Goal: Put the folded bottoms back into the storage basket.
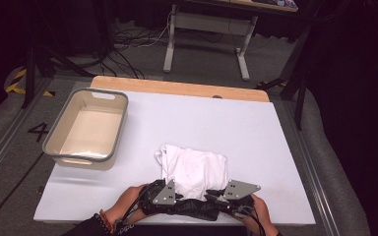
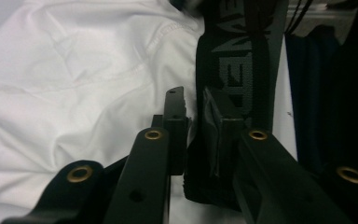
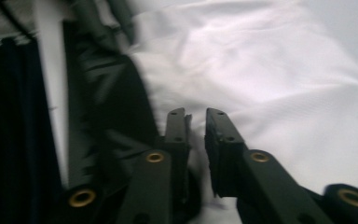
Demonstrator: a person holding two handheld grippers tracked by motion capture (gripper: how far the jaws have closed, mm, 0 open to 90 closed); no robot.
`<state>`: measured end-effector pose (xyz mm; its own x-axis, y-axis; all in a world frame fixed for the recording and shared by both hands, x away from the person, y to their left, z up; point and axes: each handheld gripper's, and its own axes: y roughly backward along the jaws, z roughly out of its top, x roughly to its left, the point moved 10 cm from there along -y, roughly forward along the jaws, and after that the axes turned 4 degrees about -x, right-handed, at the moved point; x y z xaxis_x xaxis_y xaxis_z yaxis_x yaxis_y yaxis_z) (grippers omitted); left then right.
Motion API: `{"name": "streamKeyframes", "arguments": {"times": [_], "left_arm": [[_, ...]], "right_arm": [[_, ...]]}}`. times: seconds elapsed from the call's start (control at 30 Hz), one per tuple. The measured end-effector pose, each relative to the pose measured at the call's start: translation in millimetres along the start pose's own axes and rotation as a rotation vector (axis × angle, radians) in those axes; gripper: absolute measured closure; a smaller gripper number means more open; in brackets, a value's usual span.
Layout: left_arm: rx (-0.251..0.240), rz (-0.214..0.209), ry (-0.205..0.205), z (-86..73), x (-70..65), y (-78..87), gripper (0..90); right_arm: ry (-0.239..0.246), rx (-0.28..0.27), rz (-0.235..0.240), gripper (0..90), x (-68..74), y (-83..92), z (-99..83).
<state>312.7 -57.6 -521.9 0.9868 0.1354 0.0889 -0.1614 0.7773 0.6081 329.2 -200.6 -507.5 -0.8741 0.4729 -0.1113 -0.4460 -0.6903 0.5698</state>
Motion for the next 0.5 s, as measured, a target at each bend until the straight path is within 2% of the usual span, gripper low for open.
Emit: {"name": "streamKeyframes", "arguments": {"times": [0.03,0.13,0.2,0.27,0.33,0.4,0.43,0.47,0.5], "left_arm": [[-0.005,-0.001,0.006,-3.4,-1.3,0.3,81.6],[-0.012,0.000,0.003,-4.2,-1.5,0.7,81.9],[-0.009,0.003,0.002,-4.6,-1.6,0.7,82.0],[-0.016,0.005,-0.007,-5.0,-2.0,0.1,82.7],[-0.019,0.004,-0.003,-4.8,-2.1,-0.1,83.7],[-0.019,-0.009,0.006,-5.3,-3.2,-0.4,86.0],[-0.019,-0.009,0.006,-5.3,-3.2,-0.4,86.4],[-0.020,-0.007,0.005,-5.1,-3.7,-0.7,86.5],[-0.020,-0.007,0.005,-5.1,-3.7,-0.7,86.9]], "right_arm": [[-0.019,-0.024,-0.048,74.7,-15.1,4.6,3.3],[-0.081,-0.054,-0.126,74.9,-43.0,9.4,7.3],[-0.114,-0.045,-0.155,78.3,-61.5,6.6,7.1],[-0.122,-0.042,-0.141,82.5,-67.3,0.8,9.6],[-0.104,-0.037,-0.126,85.3,-67.8,-5.5,12.7],[-0.075,-0.014,-0.071,89.5,-61.9,-24.6,17.7],[-0.075,-0.014,-0.071,89.5,-61.9,-24.6,17.7],[-0.051,0.032,-0.046,89.9,-57.3,-36.3,14.8],[-0.051,0.032,-0.046,89.9,-57.3,-36.3,14.8]]}}
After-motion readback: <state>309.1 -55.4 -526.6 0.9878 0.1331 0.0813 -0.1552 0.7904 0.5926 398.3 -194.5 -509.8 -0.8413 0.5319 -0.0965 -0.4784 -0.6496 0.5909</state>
